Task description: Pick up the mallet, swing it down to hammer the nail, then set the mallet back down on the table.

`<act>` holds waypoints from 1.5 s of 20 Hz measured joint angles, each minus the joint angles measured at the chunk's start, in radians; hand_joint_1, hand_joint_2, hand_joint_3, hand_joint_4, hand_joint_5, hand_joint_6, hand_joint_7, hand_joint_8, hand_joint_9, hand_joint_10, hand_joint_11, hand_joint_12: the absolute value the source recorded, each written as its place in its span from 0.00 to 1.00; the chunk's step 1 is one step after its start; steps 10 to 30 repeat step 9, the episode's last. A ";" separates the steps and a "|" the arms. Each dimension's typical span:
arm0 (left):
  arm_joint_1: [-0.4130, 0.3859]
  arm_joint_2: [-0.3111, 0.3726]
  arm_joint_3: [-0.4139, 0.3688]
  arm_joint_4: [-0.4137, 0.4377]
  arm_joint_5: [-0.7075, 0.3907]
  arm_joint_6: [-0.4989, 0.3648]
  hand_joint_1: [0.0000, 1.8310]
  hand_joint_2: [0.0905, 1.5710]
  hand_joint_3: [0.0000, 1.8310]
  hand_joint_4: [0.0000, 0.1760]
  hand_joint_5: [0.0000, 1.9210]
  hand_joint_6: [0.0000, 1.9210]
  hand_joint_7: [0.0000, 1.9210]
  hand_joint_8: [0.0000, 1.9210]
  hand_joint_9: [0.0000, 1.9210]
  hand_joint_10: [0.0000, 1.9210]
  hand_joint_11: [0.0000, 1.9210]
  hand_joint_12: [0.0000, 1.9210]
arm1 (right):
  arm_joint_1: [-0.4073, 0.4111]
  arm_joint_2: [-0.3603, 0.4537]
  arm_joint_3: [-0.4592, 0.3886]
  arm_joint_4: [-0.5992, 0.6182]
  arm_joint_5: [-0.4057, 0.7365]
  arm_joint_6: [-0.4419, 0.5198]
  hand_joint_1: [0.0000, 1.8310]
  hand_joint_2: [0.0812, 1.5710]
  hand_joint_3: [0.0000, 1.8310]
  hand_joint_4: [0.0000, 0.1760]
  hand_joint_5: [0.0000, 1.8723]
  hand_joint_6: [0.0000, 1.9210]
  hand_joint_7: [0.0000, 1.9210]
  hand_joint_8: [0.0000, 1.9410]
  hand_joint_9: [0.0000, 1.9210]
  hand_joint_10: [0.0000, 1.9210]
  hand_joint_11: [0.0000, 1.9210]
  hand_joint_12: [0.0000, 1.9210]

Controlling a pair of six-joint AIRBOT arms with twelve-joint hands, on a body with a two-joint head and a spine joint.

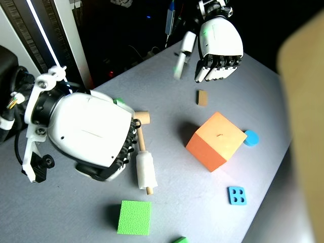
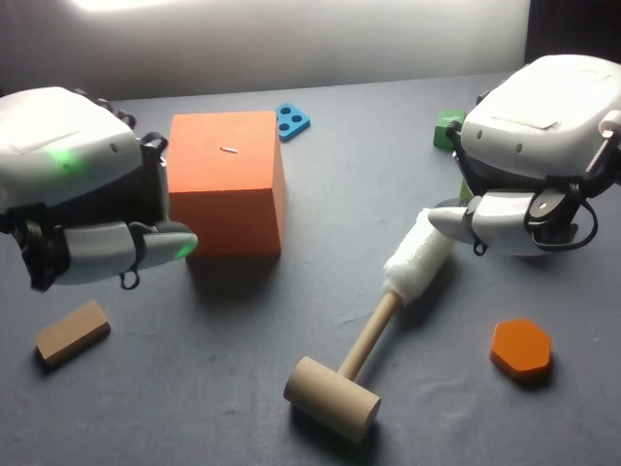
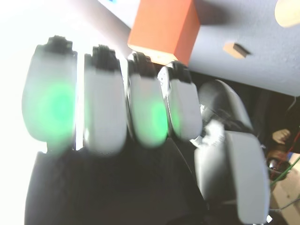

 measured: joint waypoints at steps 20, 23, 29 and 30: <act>0.000 -0.007 0.002 0.000 -0.002 -0.007 0.63 0.87 0.01 1.00 0.80 1.00 0.82 1.00 0.82 1.00 0.85 1.00 | -0.011 0.000 -0.001 -0.153 -0.007 0.137 0.50 0.95 0.04 0.76 0.86 1.00 0.87 1.00 0.88 1.00 0.88 1.00; 0.000 -0.007 0.002 0.000 -0.002 -0.007 0.63 0.87 0.01 1.00 0.80 1.00 0.82 1.00 0.82 1.00 0.85 1.00 | -0.011 0.000 -0.001 -0.153 -0.007 0.137 0.50 0.95 0.04 0.76 0.86 1.00 0.87 1.00 0.88 1.00 0.88 1.00; 0.000 -0.007 0.002 0.000 -0.002 -0.007 0.63 0.87 0.01 1.00 0.80 1.00 0.82 1.00 0.82 1.00 0.85 1.00 | -0.011 0.000 -0.001 -0.153 -0.007 0.137 0.50 0.95 0.04 0.76 0.86 1.00 0.87 1.00 0.88 1.00 0.88 1.00; 0.000 -0.007 0.002 0.000 -0.002 -0.007 0.63 0.87 0.01 1.00 0.80 1.00 0.82 1.00 0.82 1.00 0.85 1.00 | -0.011 0.000 -0.001 -0.153 -0.007 0.137 0.50 0.95 0.04 0.76 0.86 1.00 0.87 1.00 0.88 1.00 0.88 1.00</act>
